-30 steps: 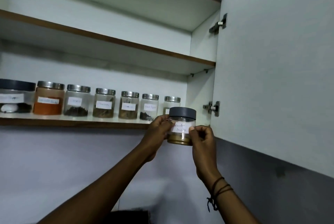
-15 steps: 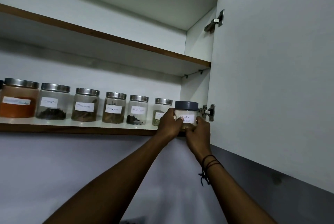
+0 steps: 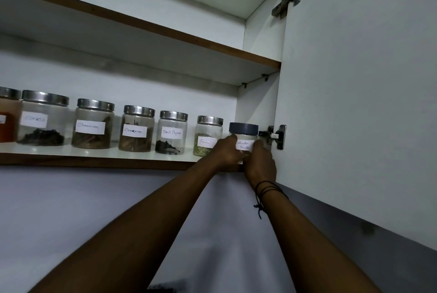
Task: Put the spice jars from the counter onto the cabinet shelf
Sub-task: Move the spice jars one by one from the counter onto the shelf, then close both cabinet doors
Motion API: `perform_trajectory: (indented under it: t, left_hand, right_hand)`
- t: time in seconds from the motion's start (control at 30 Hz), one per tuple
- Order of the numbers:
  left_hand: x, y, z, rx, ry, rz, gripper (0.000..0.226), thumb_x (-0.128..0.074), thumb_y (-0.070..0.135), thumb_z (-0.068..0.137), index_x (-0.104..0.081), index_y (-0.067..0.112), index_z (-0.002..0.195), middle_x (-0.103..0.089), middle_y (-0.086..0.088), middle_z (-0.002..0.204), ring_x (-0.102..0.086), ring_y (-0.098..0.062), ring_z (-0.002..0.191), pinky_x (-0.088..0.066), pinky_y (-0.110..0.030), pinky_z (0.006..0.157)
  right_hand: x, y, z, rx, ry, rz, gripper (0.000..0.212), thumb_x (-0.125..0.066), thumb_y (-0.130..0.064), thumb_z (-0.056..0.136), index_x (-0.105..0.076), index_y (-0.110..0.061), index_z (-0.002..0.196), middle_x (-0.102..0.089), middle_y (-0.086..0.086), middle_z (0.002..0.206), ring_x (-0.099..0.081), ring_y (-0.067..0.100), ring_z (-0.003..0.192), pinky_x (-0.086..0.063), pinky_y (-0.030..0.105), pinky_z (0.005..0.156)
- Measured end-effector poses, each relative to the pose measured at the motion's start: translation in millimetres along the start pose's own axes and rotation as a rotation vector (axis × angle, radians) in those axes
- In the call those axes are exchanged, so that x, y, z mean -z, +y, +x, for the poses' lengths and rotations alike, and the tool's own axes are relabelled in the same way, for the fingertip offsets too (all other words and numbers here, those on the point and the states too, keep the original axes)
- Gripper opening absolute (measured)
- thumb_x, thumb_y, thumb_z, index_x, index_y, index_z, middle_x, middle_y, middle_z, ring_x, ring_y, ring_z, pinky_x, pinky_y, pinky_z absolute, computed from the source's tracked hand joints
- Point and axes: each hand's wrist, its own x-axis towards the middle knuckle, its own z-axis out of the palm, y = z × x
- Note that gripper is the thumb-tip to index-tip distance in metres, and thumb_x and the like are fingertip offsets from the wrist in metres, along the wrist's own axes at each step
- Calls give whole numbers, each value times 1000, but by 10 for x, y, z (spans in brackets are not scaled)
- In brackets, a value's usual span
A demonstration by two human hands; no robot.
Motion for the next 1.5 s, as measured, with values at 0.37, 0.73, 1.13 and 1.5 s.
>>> perform_trajectory:
  t: [0.37, 0.73, 1.13, 1.5]
  left_hand:
    - [-61, -26, -172, -140, 102, -73, 13, -54, 23, 97, -60, 14, 105, -67, -7, 108, -62, -15, 96, -49, -33, 85]
    - [107, 1011, -543, -388, -44, -162, 64, -32, 59, 100, -23, 28, 156, -24, 9, 163, -21, -8, 150, -15, -24, 117]
    - [-413, 2566, -990, -736, -95, -413, 56, -29, 46, 105, -22, 27, 157, -12, 10, 167, -4, 0, 152, -7, -32, 126]
    - [-722, 3211, -1192, -790, 11, -293, 69, -14, 64, 93, -5, 39, 157, 15, 15, 166, 22, -2, 149, 15, -47, 121]
  right_hand:
    - [221, 16, -219, 133, -44, 185, 17, -49, -15, 96, -58, -29, 93, -66, 1, 104, -60, 8, 87, -41, 13, 64]
    - [1604, -180, -709, 416, 250, -74, 25, -54, -17, 93, -57, -12, 118, -61, 2, 114, -55, 18, 106, -39, 25, 92]
    - [3256, -12, -1153, 337, 590, -614, 50, -52, -19, 87, -50, -9, 136, -43, 14, 147, -29, 34, 142, -13, 51, 120]
    - [3810, 208, -1304, 206, 489, -420, 68, -44, -38, 99, -10, -22, 156, 13, -1, 164, -7, 23, 150, -24, 26, 106]
